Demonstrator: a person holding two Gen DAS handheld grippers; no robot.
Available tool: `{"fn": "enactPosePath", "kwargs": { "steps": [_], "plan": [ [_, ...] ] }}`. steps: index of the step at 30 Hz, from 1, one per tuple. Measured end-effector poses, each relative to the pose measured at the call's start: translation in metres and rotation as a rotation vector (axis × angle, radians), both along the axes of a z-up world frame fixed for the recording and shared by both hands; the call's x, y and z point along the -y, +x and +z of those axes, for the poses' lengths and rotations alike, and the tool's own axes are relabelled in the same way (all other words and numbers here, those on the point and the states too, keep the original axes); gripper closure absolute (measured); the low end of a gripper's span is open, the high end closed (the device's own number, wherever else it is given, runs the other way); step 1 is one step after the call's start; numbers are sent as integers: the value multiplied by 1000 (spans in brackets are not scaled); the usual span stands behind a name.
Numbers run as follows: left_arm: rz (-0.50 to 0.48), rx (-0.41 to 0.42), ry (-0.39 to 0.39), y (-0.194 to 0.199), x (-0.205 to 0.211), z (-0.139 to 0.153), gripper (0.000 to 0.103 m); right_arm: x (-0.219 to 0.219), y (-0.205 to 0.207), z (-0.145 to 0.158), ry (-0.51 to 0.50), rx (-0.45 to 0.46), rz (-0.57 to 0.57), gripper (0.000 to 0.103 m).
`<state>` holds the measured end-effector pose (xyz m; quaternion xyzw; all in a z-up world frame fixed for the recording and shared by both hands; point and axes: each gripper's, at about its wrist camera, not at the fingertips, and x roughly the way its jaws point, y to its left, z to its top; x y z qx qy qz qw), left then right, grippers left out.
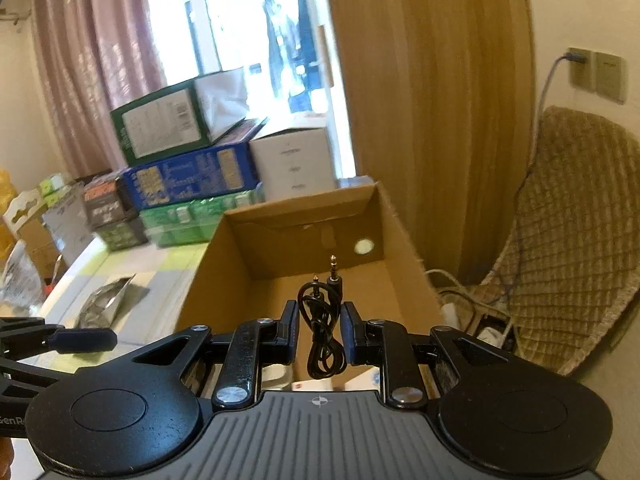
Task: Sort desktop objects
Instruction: 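Open the right tool while the left opens, dropping cable and floss box into the cardboard box, then move both tools back over the silver foil bag and white spoon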
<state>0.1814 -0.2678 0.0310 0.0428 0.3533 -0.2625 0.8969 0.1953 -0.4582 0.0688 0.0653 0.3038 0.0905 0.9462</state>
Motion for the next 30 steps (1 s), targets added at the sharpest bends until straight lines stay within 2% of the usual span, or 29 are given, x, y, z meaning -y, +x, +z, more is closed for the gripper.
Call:
{"fn": "enactPosePath", "kwargs": {
  "steps": [1, 2, 3, 5, 6, 10, 12, 16, 19, 26, 30],
  "plan": [
    [3, -1, 1, 0, -2, 0, 43, -3, 2, 0, 4, -4, 15, 84],
    [5, -3, 0, -1, -4, 0, 42, -5, 3, 0, 5, -3, 21, 78],
    [8, -3, -1, -1, -6, 0, 42, -6, 3, 0, 6, 4, 16, 58],
    [14, -2, -3, -3, -10, 0, 38, -7, 0, 2, 17, 27, -1, 38],
    [18, -2, -3, -4, -12, 0, 35, -7, -2, 3, 21, 35, -3, 38],
    [35, -2, -15, -11, -22, 1, 32, -10, -12, 6, 18, 43, -7, 38],
    [50, -5, -21, -15, -28, 1, 27, -11, -20, 7, 23, 45, -14, 37],
    [73, -14, -20, -24, -39, 1, 25, -16, -39, 8, 27, 41, -17, 35],
    [88, -16, -17, -31, -48, 3, 21, -23, -56, 9, 30, 43, -13, 29],
    [135, -3, -20, -51, -76, 9, 8, -43, -85, 11, 55, 41, -23, 5],
    [153, 7, -11, -61, -91, 11, 2, -56, -99, 12, 68, 44, -20, 2]
  ]
}}
